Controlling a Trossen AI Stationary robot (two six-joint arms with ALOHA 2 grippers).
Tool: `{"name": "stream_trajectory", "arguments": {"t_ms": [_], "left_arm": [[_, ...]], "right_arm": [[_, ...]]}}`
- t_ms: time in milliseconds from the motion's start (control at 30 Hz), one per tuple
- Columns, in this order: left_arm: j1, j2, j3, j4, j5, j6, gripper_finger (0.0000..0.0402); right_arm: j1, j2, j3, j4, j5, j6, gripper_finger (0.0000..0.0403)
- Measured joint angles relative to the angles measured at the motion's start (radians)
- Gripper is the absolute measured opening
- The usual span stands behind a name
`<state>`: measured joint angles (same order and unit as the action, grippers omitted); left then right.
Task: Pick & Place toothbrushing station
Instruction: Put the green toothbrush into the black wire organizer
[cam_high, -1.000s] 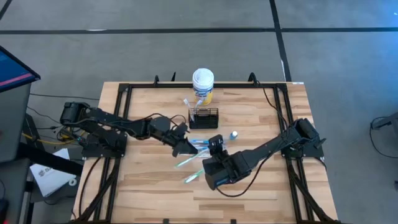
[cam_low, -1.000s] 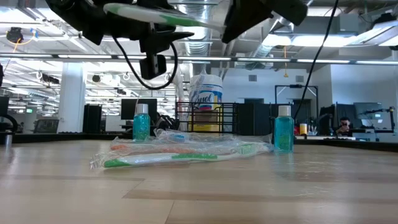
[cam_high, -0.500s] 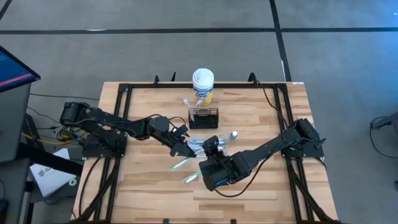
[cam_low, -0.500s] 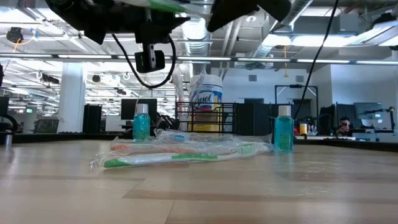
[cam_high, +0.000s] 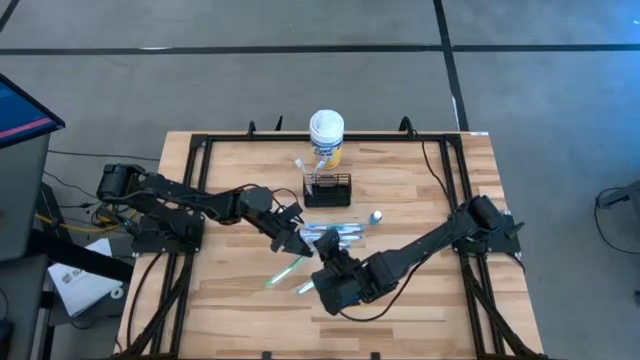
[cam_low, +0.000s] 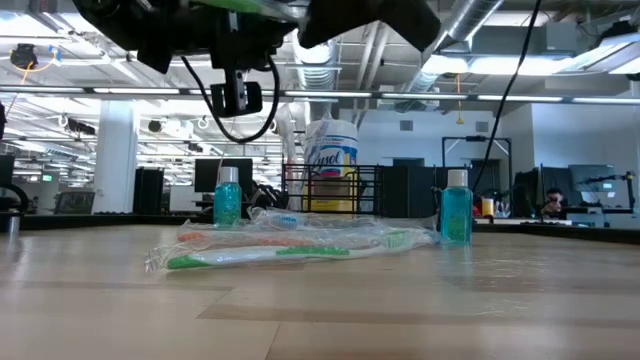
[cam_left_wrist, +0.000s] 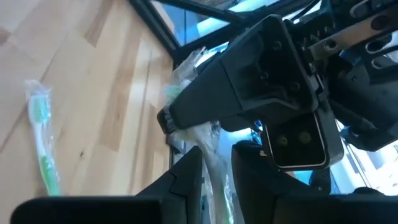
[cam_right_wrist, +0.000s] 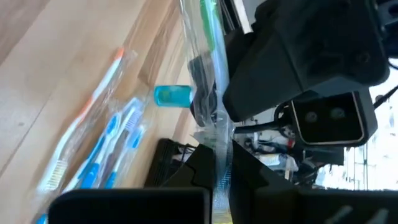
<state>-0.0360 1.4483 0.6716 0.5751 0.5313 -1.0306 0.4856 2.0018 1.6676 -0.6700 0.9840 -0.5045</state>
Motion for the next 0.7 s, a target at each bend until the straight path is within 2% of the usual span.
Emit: {"name": "stream_trajectory", "arguments": {"t_ms": [433,533,700], "left_arm": [[0.000,0.000,0.000,0.006,0.064,0.000,0.0079],[0.000,0.000,0.000,0.000,0.070,0.001,0.0063],[0.001,0.000,0.000,-0.027,0.077,0.001,0.0014]], "right_arm": [[-0.002,-0.001,0.000,0.024,0.009,-0.030,0.0009],[-0.002,-0.001,0.000,0.024,0.010,-0.030,0.0009],[-0.002,-0.001,0.000,0.024,0.010,-0.033,0.0018]]}}
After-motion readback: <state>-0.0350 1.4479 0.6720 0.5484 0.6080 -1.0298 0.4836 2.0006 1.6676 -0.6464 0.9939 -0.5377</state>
